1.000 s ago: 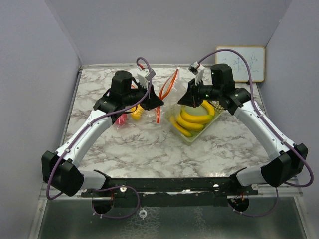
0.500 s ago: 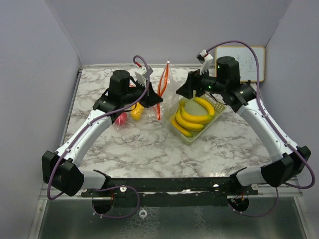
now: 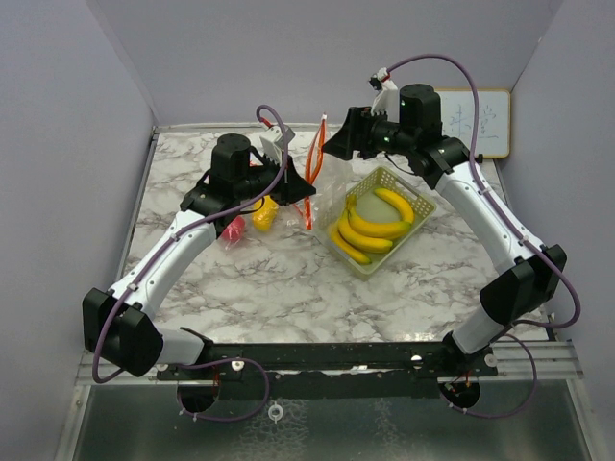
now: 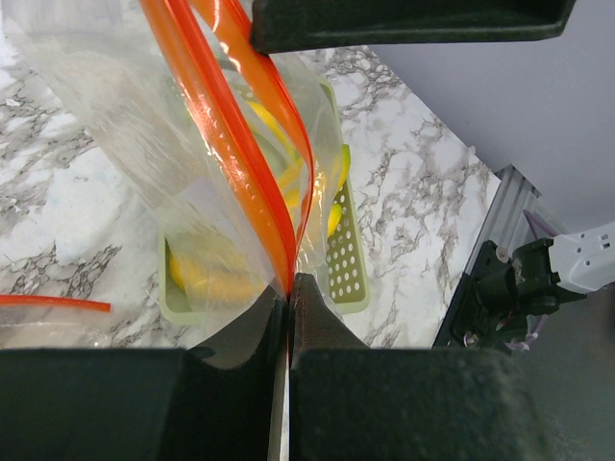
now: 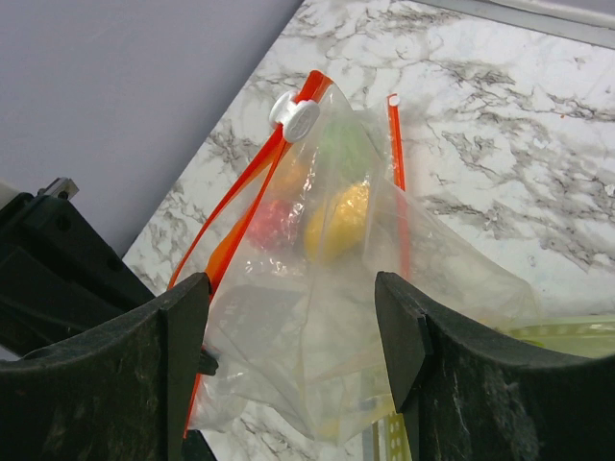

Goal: Place the food in the zip-top bag and seal the zipper
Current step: Open the zipper of the food storage bag.

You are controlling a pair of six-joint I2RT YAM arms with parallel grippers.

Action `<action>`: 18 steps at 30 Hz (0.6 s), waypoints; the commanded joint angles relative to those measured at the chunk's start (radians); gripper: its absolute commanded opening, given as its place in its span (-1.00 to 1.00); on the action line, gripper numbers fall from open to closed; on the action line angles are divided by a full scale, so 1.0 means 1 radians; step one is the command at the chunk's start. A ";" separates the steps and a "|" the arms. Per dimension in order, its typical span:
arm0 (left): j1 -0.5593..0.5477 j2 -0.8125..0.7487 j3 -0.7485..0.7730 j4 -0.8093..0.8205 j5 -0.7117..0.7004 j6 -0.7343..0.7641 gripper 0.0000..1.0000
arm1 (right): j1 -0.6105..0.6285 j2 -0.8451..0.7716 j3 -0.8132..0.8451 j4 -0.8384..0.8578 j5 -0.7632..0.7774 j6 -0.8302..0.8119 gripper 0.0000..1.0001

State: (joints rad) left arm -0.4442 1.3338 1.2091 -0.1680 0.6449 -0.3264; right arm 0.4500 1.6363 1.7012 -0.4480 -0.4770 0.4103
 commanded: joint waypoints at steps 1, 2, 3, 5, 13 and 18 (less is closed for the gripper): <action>0.001 0.008 -0.005 0.038 0.039 -0.008 -1.00 | 0.008 0.014 0.038 0.041 -0.031 0.039 0.40; 0.000 0.008 -0.007 0.039 0.040 -0.008 -1.00 | 0.011 0.014 0.039 0.041 -0.028 0.038 0.40; 0.001 0.007 -0.008 0.040 0.041 -0.007 -1.00 | 0.013 0.016 0.037 0.040 -0.024 0.037 0.40; -0.001 0.007 -0.010 0.041 0.041 -0.007 -1.00 | 0.013 0.022 0.035 0.036 -0.026 0.040 0.39; 0.000 0.008 -0.009 0.049 0.041 -0.010 -1.00 | 0.046 0.057 0.057 -0.019 0.037 0.025 0.35; -0.004 0.008 -0.003 0.051 0.043 -0.011 -1.00 | 0.081 0.078 0.063 -0.068 0.148 0.012 0.07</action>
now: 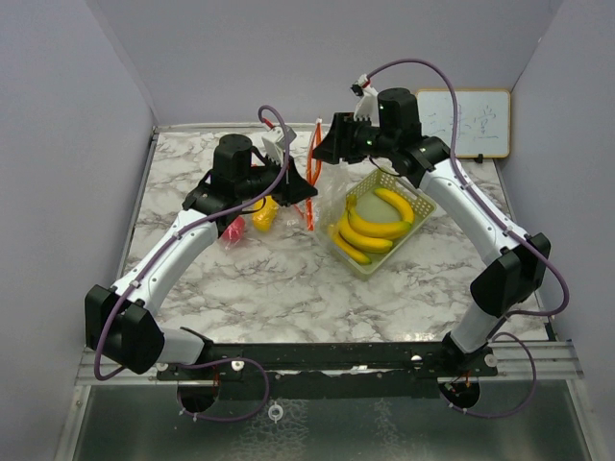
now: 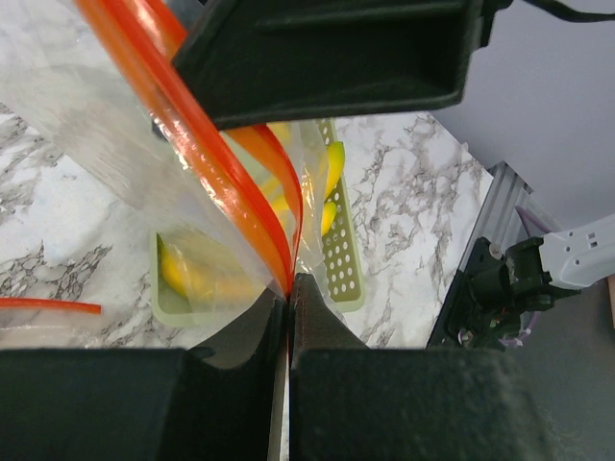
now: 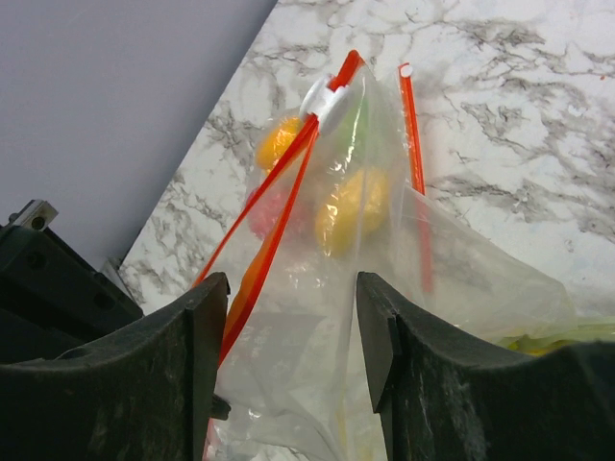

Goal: Place the food in the zip-top bag and seal the zipper
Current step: Open the zipper of the food storage bag.

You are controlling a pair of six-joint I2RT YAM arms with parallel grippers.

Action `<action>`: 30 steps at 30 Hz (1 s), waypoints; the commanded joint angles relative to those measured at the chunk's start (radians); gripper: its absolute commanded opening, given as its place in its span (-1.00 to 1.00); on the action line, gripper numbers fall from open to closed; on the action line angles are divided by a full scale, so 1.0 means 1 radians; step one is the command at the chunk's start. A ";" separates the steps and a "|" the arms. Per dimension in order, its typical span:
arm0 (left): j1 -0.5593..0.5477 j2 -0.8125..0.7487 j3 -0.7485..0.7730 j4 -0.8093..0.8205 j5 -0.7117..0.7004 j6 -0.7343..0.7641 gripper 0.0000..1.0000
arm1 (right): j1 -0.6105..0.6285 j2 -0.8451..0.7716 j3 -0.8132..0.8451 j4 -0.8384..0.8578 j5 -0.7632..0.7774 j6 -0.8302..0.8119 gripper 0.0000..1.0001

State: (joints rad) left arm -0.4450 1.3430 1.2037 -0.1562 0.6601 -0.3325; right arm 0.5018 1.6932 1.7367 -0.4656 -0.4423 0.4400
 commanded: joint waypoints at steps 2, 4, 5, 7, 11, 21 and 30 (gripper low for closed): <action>-0.004 -0.004 0.002 0.037 0.026 -0.005 -1.00 | 0.035 0.024 0.033 -0.071 0.154 -0.024 -0.44; -0.003 -0.008 0.005 0.025 0.018 0.002 -1.00 | 0.036 0.013 0.032 -0.093 0.206 -0.033 -0.77; -0.004 -0.010 0.005 0.018 0.011 0.006 -1.00 | 0.037 0.003 0.026 -0.099 0.233 -0.040 -0.84; -0.003 -0.015 0.006 -0.005 -0.013 0.015 -1.00 | 0.037 -0.020 0.015 -0.108 0.283 -0.063 -0.88; 0.002 -0.021 0.023 -0.088 -0.143 0.032 -0.84 | 0.036 -0.069 -0.002 -0.141 0.359 -0.127 -0.89; 0.009 -0.012 0.059 0.173 -0.078 -0.114 0.98 | 0.037 -0.132 -0.074 -0.047 0.171 -0.136 -0.94; 0.009 0.080 0.129 0.241 -0.084 -0.144 0.74 | 0.038 -0.131 -0.059 -0.047 0.142 -0.144 -0.94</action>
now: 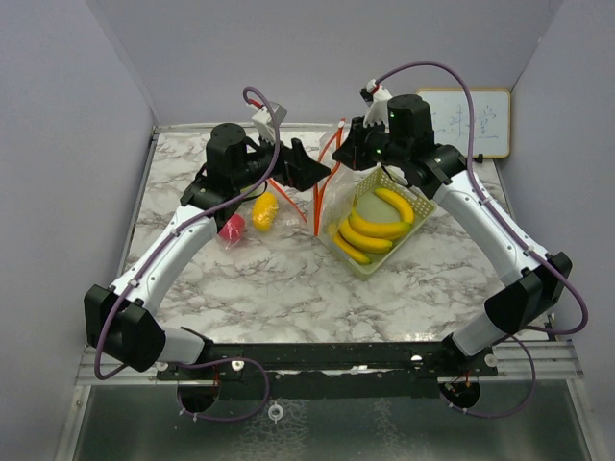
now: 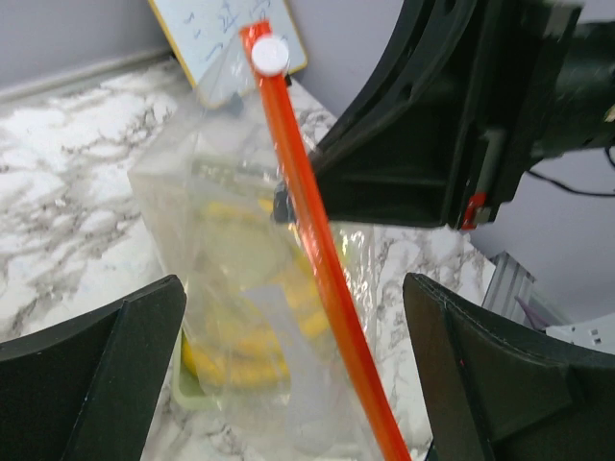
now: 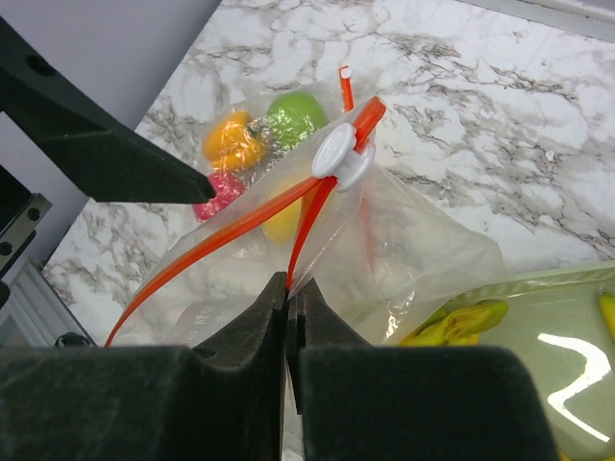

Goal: Place the food in the zip-top bag and seal the zipper
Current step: Open the zipper of the food storage bag.

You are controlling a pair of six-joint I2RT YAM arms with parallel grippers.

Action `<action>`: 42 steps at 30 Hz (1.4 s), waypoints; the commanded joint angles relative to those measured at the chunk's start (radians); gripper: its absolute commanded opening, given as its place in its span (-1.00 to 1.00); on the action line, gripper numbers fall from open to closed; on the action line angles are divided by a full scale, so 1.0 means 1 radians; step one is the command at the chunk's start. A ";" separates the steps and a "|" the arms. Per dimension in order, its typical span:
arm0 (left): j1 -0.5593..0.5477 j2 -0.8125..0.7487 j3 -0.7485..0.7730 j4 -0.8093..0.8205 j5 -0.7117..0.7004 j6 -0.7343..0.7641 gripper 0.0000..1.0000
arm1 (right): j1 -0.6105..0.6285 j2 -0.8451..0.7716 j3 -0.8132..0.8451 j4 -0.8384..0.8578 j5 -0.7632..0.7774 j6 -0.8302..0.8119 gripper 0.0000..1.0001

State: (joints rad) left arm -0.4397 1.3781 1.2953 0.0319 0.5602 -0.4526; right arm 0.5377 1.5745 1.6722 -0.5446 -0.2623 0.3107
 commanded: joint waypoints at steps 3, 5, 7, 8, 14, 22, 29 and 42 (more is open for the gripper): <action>0.002 0.076 0.048 0.021 0.031 -0.017 0.41 | 0.002 -0.015 0.011 0.029 -0.031 -0.014 -0.94; -0.001 0.088 0.047 -0.019 0.025 0.003 0.27 | 0.002 -0.015 0.017 0.026 -0.026 -0.019 -0.94; -0.008 0.090 0.048 -0.067 0.005 0.029 0.23 | 0.002 -0.012 0.028 0.017 -0.018 -0.021 -0.94; -0.010 0.092 0.050 -0.091 -0.006 0.042 0.22 | 0.002 -0.010 0.033 0.013 -0.015 -0.024 -0.94; -0.013 0.080 0.049 -0.229 -0.055 0.108 -0.01 | 0.002 -0.004 0.058 0.005 0.014 -0.030 -0.94; 0.001 0.019 0.097 -0.453 -0.440 0.261 -1.00 | 0.001 -0.040 0.029 0.013 0.035 -0.056 -0.92; 0.010 -0.043 0.221 -0.542 -0.902 0.363 -1.00 | -0.002 -0.074 -0.083 -0.016 0.147 -0.032 -0.95; 0.008 -0.136 0.089 -0.514 -0.933 0.292 -1.00 | 0.000 0.106 0.000 0.164 -0.235 0.155 -0.35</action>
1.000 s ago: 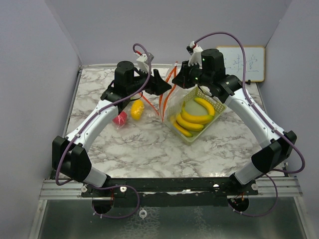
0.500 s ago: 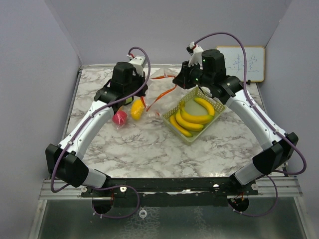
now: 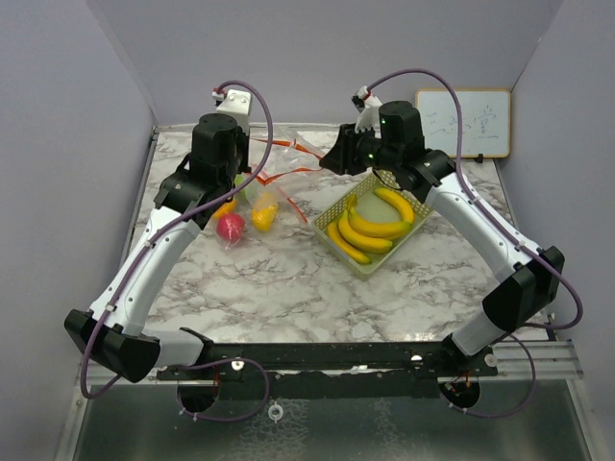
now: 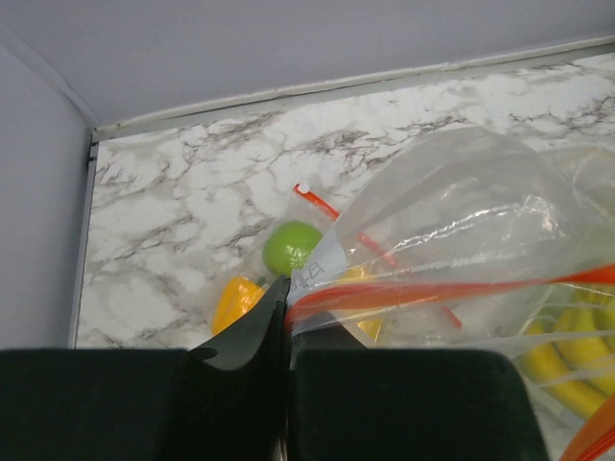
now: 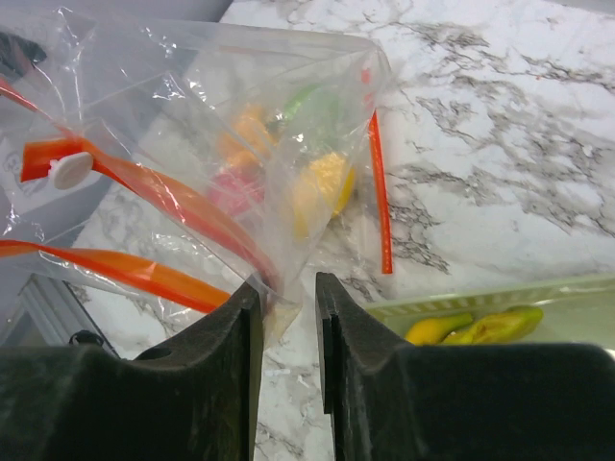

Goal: Place the food in the zip-top bag and seal the zipper
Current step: Open the zipper of the food storage bag.

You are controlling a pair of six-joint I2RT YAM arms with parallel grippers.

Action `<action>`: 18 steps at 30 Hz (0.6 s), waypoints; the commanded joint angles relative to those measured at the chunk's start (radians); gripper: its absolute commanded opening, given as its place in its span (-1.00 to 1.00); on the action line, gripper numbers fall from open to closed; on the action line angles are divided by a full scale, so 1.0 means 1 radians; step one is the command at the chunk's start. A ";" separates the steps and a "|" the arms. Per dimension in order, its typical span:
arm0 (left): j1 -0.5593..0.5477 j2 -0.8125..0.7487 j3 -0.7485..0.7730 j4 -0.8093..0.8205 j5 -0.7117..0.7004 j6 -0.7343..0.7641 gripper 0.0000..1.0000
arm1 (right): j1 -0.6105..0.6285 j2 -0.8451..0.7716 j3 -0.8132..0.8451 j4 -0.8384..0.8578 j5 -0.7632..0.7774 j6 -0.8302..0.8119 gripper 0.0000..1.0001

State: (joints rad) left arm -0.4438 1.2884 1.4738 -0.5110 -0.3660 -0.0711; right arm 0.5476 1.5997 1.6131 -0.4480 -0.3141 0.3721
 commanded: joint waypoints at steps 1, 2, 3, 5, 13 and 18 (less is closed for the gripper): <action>0.009 -0.046 -0.124 0.051 0.020 -0.123 -1.00 | -0.005 0.097 0.070 0.072 -0.186 0.103 -0.32; 0.002 -0.044 -0.155 0.073 0.041 -0.149 -1.00 | -0.001 0.112 0.082 0.069 -0.181 0.105 -0.29; -0.007 -0.038 -0.176 0.096 0.054 -0.176 -1.00 | 0.003 0.126 0.093 0.062 -0.175 0.102 -0.25; -0.035 -0.014 -0.195 0.130 0.064 -0.212 -1.00 | 0.014 0.151 0.118 0.045 -0.153 0.098 -0.20; -0.142 0.141 -0.124 0.192 0.064 -0.239 -1.00 | 0.097 0.229 0.224 -0.096 0.002 0.063 0.06; -0.148 0.192 -0.079 0.216 0.031 -0.240 -1.00 | 0.114 0.216 0.193 -0.239 0.182 0.054 0.09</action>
State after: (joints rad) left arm -0.5915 1.4620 1.3373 -0.3641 -0.3222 -0.2886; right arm 0.6464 1.8278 1.8317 -0.5457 -0.3149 0.4408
